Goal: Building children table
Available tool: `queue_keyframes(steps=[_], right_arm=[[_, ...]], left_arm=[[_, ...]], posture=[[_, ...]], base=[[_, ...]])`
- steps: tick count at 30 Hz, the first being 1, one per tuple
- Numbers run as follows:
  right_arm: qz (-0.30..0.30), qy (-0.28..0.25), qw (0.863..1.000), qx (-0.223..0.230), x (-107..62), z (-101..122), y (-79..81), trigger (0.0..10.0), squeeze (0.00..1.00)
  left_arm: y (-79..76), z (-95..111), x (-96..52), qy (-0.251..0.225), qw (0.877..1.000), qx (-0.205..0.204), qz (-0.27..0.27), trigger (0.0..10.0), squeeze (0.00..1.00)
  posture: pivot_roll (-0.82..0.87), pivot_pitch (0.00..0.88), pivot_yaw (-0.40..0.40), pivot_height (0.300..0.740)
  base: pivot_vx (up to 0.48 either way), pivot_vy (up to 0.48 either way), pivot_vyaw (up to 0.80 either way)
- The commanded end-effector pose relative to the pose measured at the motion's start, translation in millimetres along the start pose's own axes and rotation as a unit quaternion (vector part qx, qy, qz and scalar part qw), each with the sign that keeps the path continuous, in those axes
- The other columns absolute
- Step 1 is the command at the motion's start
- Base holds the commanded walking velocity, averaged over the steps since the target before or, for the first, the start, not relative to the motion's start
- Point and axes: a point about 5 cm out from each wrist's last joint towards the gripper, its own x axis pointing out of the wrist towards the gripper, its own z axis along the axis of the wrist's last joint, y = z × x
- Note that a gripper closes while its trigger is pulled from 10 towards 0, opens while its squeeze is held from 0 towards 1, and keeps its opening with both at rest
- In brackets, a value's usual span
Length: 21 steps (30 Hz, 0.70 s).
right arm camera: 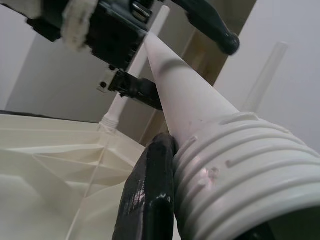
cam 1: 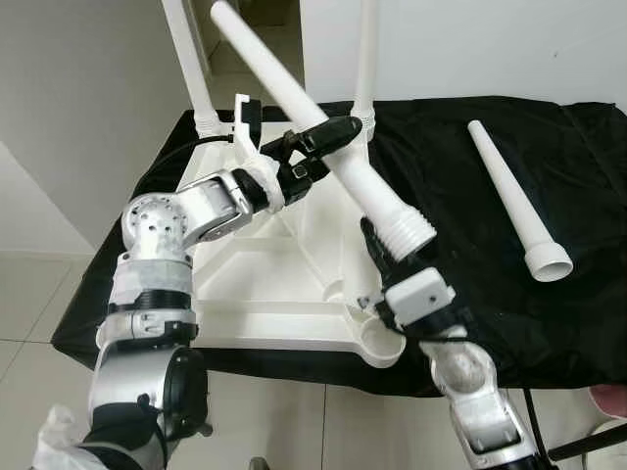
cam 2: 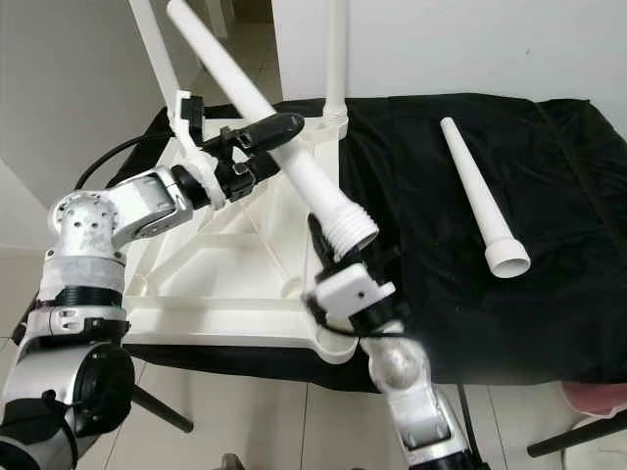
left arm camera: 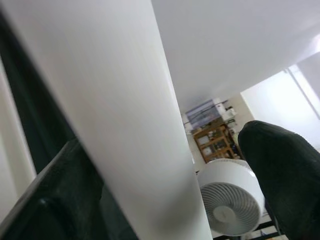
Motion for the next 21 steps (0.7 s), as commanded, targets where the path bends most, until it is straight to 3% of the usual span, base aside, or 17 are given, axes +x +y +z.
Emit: queue_keyframes(steps=[1, 12, 13, 21], right_arm=[[0.016, -0.021, 1.0, -0.001, -0.8, 7.7, 5.0, 10.0, 0.0], [0.032, -0.011, 0.999, -0.004, -13.4, 5.7, 6.6, 10.0, 0.0], [0.031, -0.009, 0.999, -0.004, -14.0, 5.2, 7.1, 10.0, 0.0], [0.027, -0.007, 1.0, -0.003, -15.1, 5.3, 8.5, 10.0, 0.0]], left_arm=[[-1.5, 4.0, 3.2, -0.003, 1.0, 0.005, -0.007, 10.0, 0.0], [20.6, 25.4, 3.3, -0.042, 0.996, -0.033, 0.077, 10.0, 0.0], [22.7, 26.9, 1.5, -0.05, 0.995, -0.035, 0.078, 0.0, 0.0], [25.3, 30.3, -0.6, -0.059, 0.994, -0.048, 0.073, 0.0, 0.0]], posture=[[-0.09, 0.045, 0.098, 0.74], [-0.09, 0.046, 0.111, 0.74], [-0.09, 0.047, 0.114, 0.74], [-0.09, 0.05, 0.114, 0.74]], base=[[0.0, 0.0, 0.0], [0.0, 0.0, 0.0], [0.0, 0.0, 0.0], [0.0, 0.0, 0.0]])
